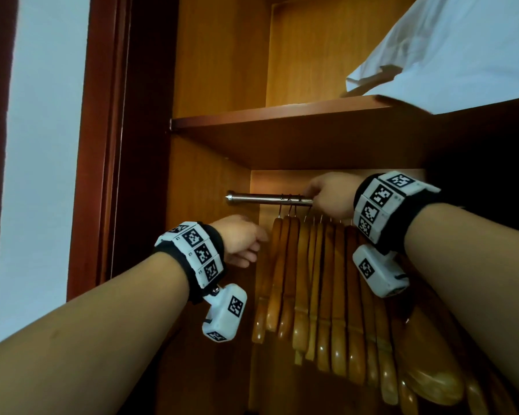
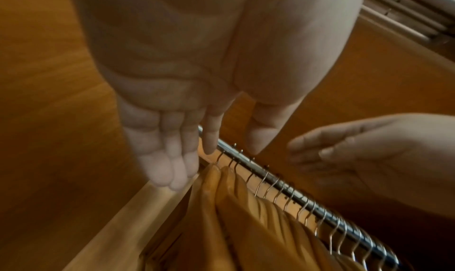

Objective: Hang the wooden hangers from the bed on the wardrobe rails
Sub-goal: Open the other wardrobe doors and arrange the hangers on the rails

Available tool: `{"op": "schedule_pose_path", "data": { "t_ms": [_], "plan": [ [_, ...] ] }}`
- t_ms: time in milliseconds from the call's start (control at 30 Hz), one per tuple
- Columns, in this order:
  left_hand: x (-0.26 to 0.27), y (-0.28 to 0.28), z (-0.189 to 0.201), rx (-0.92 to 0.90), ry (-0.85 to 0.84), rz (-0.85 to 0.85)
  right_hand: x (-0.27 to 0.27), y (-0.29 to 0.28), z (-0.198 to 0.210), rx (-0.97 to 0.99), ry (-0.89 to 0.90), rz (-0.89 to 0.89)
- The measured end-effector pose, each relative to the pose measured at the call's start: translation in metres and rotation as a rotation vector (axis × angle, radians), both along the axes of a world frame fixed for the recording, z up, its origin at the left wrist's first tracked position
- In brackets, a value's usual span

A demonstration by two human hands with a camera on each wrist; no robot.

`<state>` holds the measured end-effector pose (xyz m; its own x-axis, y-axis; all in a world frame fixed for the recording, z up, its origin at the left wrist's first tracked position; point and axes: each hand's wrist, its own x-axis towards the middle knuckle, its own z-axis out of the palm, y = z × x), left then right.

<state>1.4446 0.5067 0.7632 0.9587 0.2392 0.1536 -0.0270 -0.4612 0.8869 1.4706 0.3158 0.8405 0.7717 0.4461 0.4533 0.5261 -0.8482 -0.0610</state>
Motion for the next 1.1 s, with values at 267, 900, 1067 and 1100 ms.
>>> {"op": "schedule_pose_path", "data": {
  "t_ms": [267, 900, 1067, 1100],
  "plan": [
    [0.028, 0.003, -0.015, 0.011, 0.131, -0.101, 0.012, 0.02, 0.006, -0.033, -0.011, 0.002],
    [0.044, 0.032, -0.023, -0.56, -0.027, -0.239, 0.023, 0.04, -0.003, 0.066, -0.008, 0.066],
    [0.043, 0.032, -0.039, -0.593, -0.037, -0.18, 0.024, 0.051, -0.015, -0.002, 0.03, 0.132],
    [0.041, 0.033, -0.042, -0.6, -0.035, -0.167, 0.022, 0.053, -0.017, -0.023, 0.032, 0.149]
  ]
}}
